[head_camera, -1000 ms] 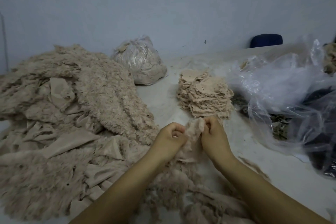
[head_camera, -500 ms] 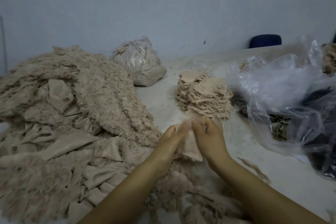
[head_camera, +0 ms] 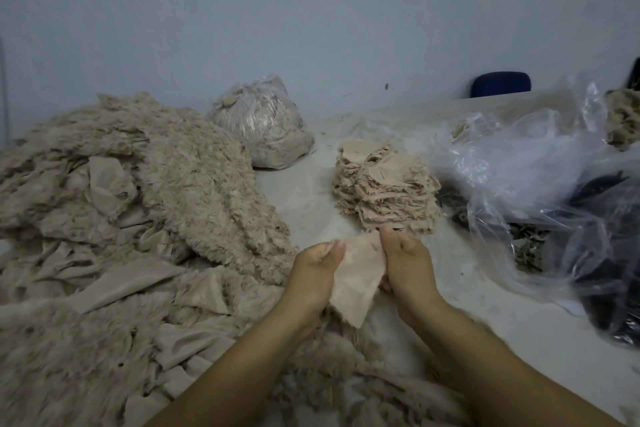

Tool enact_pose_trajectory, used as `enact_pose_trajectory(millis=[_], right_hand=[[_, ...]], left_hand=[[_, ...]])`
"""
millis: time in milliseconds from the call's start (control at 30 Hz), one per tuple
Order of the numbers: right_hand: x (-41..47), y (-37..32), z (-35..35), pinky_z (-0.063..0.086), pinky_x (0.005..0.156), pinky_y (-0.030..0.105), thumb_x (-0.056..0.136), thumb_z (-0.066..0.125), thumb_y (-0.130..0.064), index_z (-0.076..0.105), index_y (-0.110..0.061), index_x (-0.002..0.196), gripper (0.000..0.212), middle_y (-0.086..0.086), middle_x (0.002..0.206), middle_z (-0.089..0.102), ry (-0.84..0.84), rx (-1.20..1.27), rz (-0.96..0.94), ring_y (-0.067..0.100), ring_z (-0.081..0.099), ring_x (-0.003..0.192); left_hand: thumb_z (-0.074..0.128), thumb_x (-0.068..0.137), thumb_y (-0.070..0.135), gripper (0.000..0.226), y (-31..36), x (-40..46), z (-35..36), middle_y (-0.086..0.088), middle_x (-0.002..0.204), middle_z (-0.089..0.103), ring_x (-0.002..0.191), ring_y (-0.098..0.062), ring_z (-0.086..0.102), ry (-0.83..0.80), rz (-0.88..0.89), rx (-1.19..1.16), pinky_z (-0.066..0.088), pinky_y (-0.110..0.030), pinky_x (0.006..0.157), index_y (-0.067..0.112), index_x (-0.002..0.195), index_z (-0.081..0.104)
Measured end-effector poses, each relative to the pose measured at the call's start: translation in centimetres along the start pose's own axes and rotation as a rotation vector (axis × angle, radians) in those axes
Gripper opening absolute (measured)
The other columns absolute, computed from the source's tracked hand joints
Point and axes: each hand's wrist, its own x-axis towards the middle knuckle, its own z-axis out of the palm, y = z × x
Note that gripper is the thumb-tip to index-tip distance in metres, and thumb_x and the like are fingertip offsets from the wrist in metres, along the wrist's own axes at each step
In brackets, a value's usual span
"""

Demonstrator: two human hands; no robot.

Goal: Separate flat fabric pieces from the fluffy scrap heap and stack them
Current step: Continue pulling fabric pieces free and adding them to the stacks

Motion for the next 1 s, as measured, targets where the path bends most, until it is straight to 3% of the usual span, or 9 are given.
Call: enact_pose_trajectory(millis=[133,233,300,367,500,633,733,867,1000], right_hand=[[0.6,-0.4,-1.8,0.028,0.034,0.018,0.101,0.041,-0.037,0.052,-0.011,0.069,0.043,-0.003,0.039,0.043,0.029,0.162,0.244,0.010,0.038,0.032],[-1.0,-0.6,-0.9,0.053,0.056,0.030,0.092,0.048,-0.055,0.071,-0.008,0.069,0.057,0.007,0.062,0.067,-0.307,0.219,0.429,0.018,0.064,0.055],[-1.9,-1.2,0.0,0.058,0.072,0.040,0.089,0.057,-0.047,0.077,-0.009,0.084,0.043,0.015,0.086,0.073,-0.443,0.222,0.406,0.026,0.072,0.079],[-1.6,-1.2,0.6,0.057,0.075,0.043,0.091,0.061,-0.029,0.070,-0.001,0.095,0.029,0.022,0.091,0.071,-0.289,0.293,0.325,0.032,0.069,0.082],[-0.5,-1.7,0.5,0.047,0.065,0.038,0.091,0.062,-0.018,0.059,-0.011,0.080,0.014,0.010,0.071,0.060,0.000,0.350,0.165,0.024,0.057,0.065],[-0.3,-2.1,-0.9,0.044,0.063,0.034,0.087,0.066,-0.024,0.063,-0.012,0.077,0.016,0.013,0.076,0.059,-0.249,0.153,0.102,0.023,0.052,0.068],[-0.6,-2.3,-0.8,0.047,0.058,0.020,0.081,0.070,-0.025,0.069,-0.010,0.079,0.016,0.004,0.073,0.065,-0.547,0.041,0.090,0.011,0.060,0.065],[0.2,-1.4,-1.3,0.053,0.063,0.029,0.086,0.068,-0.020,0.064,-0.001,0.091,0.021,0.013,0.082,0.067,-0.433,0.113,0.230,0.020,0.063,0.073],[0.6,0.1,-1.7,0.059,0.062,0.038,0.087,0.066,-0.013,0.062,0.001,0.098,0.018,0.016,0.087,0.071,-0.289,0.303,0.301,0.026,0.070,0.073]], left_hand=[[0.049,0.097,0.025,0.027,0.4,0.8,-1.4,-0.013,0.103,0.070,0.096,-0.028,0.064,0.112,-0.056,-0.054,0.048,-0.041,0.091,0.005,0.105,0.066],[0.049,0.097,0.025,0.026,0.4,0.9,-1.2,-0.016,0.085,0.068,0.075,-0.025,0.064,0.100,-0.017,-0.120,0.050,-0.037,0.074,0.004,0.090,0.063],[0.049,0.097,0.024,0.029,0.0,0.6,-0.5,-0.019,0.084,0.071,0.074,-0.029,0.068,0.000,-0.016,-0.162,0.054,-0.036,0.068,0.000,0.092,0.065],[0.053,0.095,0.024,0.027,-0.5,0.1,-0.4,-0.015,0.078,0.072,0.067,-0.023,0.069,-0.086,0.008,-0.137,0.053,-0.027,0.058,0.002,0.089,0.069],[0.060,0.089,0.029,0.037,-1.1,-0.3,-1.8,0.001,0.045,0.049,0.036,-0.008,0.039,-0.099,-0.057,0.064,0.031,-0.016,0.038,0.018,0.054,0.060],[0.052,0.093,0.039,0.034,-0.7,0.6,-2.9,-0.004,0.060,0.058,0.052,-0.013,0.052,-0.011,-0.068,0.085,0.042,-0.024,0.048,0.010,0.075,0.059],[0.064,0.081,0.044,0.044,0.4,1.3,-2.6,-0.010,0.088,0.067,0.081,-0.019,0.065,-0.174,-0.085,-0.025,0.051,-0.031,0.070,0.004,0.100,0.062],[0.068,0.085,0.022,0.017,0.7,1.8,-1.4,-0.011,0.073,0.067,0.060,-0.017,0.062,-0.134,-0.079,-0.025,0.048,-0.023,0.051,0.005,0.083,0.065],[0.060,0.092,0.021,0.024,0.9,3.0,0.2,-0.001,0.056,0.064,0.046,-0.012,0.059,-0.016,-0.084,-0.048,0.047,-0.021,0.042,0.010,0.071,0.063]])
